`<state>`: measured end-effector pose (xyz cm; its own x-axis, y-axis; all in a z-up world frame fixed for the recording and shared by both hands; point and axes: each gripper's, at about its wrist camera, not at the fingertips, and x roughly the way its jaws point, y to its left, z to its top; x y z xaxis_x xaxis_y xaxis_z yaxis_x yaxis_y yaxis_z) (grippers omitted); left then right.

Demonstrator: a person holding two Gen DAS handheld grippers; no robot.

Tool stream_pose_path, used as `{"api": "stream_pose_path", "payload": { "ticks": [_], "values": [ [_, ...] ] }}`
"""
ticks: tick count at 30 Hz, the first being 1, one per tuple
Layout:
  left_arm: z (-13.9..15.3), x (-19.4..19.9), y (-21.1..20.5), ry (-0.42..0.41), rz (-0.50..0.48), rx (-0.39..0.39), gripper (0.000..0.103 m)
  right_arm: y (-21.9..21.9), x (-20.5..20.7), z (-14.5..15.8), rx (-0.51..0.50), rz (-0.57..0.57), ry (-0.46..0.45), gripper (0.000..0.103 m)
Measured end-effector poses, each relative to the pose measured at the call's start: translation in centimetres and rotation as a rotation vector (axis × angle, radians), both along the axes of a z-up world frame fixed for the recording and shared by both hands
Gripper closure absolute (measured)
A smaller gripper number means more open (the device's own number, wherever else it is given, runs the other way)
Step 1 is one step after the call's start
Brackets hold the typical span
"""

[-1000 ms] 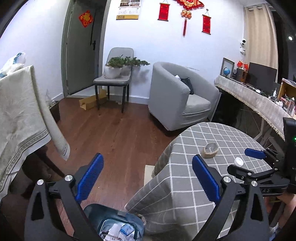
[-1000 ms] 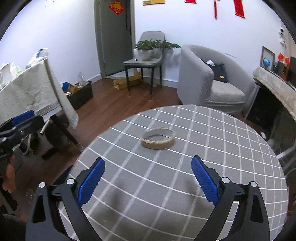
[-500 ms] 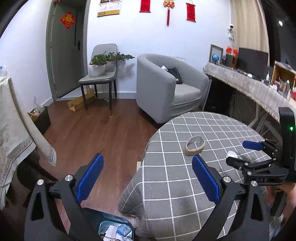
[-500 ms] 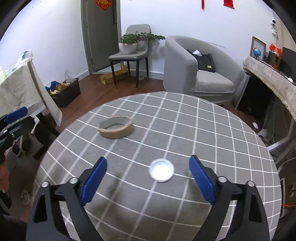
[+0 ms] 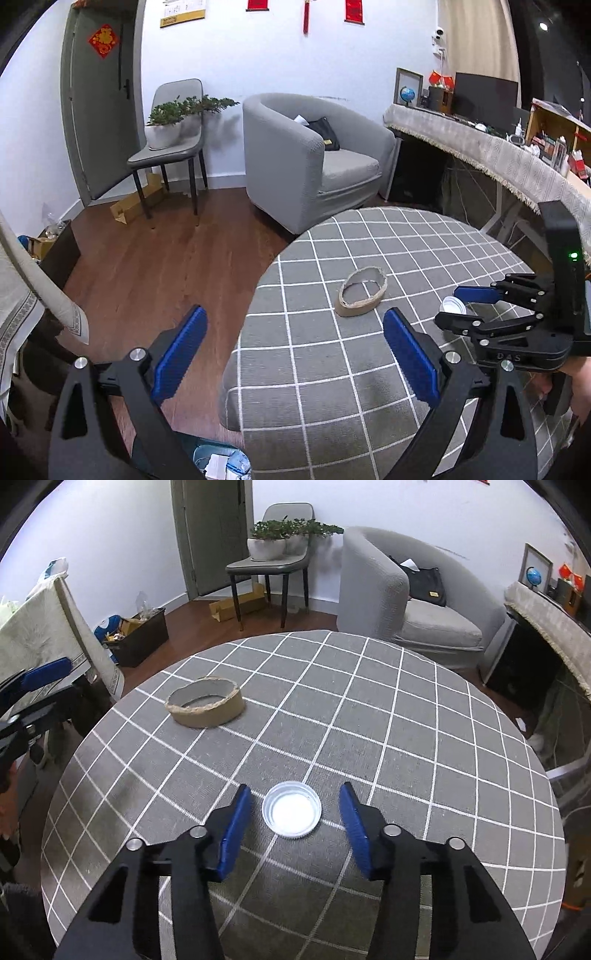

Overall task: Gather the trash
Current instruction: 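Grasp the white bottle cap with the right gripper, then grasp the brown tape roll by its rim with the left gripper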

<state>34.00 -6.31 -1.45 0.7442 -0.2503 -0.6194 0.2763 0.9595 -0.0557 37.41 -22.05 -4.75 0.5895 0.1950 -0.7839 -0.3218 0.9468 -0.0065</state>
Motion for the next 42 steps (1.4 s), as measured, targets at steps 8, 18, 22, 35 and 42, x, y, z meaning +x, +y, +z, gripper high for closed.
{"api": "stream_pose_path", "payload": {
  "ticks": [8,18,22,35,42],
  "values": [
    [-0.2,1.0,-1.8,0.002,-0.064,0.020,0.006,-1.0,-0.4,0.1,0.024,0.011,-0.014,0.072],
    [-1.5,3.6,-4.0,0.045,-0.151,0.039,0.019,-2.9,-0.2,1.0,0.089,-0.022,-0.035,0.073],
    [-2.0,3.9,-5.4,0.065,-0.174,0.062,0.019,-3.5,-0.4,1.0,0.103,-0.032,-0.034,0.073],
    [-3.4,5.7,-8.1,0.124,-0.155,0.119,0.034,-5.1,-1.0,1.1,0.127,-0.020,-0.024,0.073],
    [-3.7,5.7,-8.5,0.150,-0.148,0.130,0.056,-5.6,-1.3,1.4,0.132,-0.023,-0.028,0.073]
  ]
}}
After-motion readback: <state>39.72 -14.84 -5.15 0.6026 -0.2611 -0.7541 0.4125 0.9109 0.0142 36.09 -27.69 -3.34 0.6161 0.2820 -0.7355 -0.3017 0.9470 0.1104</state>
